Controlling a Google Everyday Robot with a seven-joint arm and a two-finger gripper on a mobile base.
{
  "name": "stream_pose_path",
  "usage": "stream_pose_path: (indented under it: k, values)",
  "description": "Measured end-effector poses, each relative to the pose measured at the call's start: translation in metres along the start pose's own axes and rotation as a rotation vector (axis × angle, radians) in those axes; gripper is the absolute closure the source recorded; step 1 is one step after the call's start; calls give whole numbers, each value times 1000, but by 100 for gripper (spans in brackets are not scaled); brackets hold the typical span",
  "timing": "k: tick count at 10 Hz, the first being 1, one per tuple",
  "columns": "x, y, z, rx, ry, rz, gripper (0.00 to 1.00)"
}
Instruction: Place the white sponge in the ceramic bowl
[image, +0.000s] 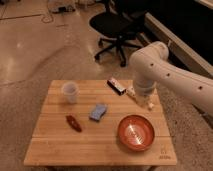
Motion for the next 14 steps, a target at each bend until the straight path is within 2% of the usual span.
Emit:
stream_pose_path:
  k: [2,5,7,8,9,12,14]
  values:
    - [-18,-2,-4,-3,2,-6,62]
    - [-10,-7,1,-12,17,-25,62]
    - [-28,-15,1,-14,27,-61,62]
    - [-39,-16,1,-27,30,-31,62]
    - [-48,-19,3,-25,32,-8,62]
    - [-72,-39,9,-25,15,-70,62]
    - [-62,-34,11,-32,26,-69,62]
